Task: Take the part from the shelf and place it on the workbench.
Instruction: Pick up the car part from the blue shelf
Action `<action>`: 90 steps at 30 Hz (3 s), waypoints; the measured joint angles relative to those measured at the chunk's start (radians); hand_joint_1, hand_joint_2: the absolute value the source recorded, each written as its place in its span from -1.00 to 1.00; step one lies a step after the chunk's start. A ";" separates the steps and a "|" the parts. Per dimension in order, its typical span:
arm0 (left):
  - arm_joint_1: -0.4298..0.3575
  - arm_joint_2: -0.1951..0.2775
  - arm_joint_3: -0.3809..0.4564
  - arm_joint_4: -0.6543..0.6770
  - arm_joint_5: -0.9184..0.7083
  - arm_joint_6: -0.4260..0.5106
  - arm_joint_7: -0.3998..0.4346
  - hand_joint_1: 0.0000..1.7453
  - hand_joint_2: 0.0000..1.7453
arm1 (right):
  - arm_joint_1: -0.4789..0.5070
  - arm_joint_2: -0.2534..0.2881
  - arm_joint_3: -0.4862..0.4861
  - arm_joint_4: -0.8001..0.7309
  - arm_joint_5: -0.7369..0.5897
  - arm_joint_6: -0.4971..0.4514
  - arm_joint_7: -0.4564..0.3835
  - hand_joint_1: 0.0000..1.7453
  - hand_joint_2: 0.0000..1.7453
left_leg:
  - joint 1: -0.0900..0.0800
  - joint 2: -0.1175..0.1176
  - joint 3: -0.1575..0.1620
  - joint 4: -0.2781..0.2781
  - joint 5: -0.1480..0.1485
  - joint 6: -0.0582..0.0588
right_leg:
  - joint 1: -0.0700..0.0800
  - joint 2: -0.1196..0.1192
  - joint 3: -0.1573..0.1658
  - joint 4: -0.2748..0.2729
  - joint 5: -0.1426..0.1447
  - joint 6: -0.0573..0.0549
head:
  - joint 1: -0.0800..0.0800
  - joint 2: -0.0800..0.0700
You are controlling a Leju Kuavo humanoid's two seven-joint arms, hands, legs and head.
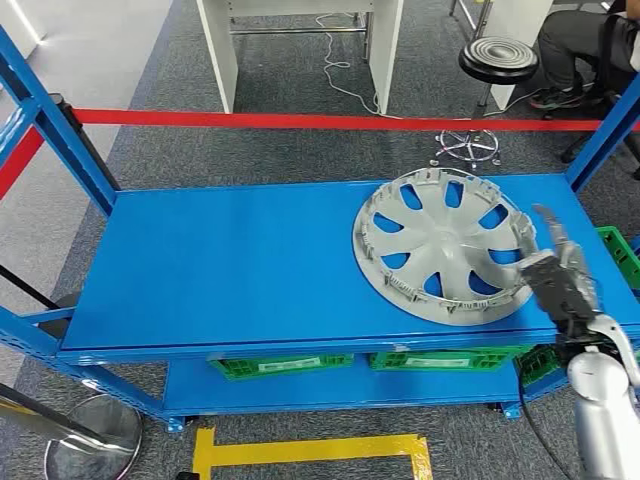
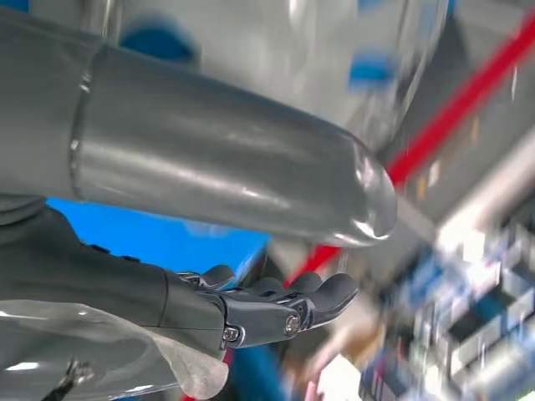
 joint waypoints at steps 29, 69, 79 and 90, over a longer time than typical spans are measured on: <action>-0.002 0.017 -0.086 0.012 -0.052 0.032 0.077 -1.00 -1.00 | -0.086 0.030 0.251 0.256 0.085 -0.015 0.035 -1.00 -1.00 | 0.000 0.000 -0.001 0.000 0.000 0.000 | 0.000 0.000 -0.001 0.000 0.000 0.000 | 0.000 0.000; -0.005 0.019 -0.196 0.029 -0.119 0.050 0.049 -1.00 1.00 | 0.059 -0.037 0.220 0.061 0.564 -0.241 0.191 -1.00 -1.00 | 0.000 0.000 -0.001 0.000 0.000 0.000 | 0.000 0.000 -0.001 0.000 0.000 0.000 | 0.000 0.000; -0.007 0.019 -0.204 0.031 -0.119 0.048 0.050 -1.00 1.00 | 0.084 -0.037 0.220 0.059 0.564 -0.238 0.187 -1.00 -1.00 | 0.000 0.000 -0.001 0.000 0.000 0.000 | 0.000 0.000 -0.001 0.000 0.000 0.000 | 0.000 0.000; -0.010 0.019 -0.215 0.031 -0.131 0.047 0.054 -1.00 1.00 | 0.097 -0.037 0.229 0.068 0.519 -0.179 0.156 -1.00 -1.00 | 0.000 0.000 -0.001 0.000 0.000 0.000 | 0.000 0.000 -0.001 0.000 0.000 0.000 | 0.000 0.000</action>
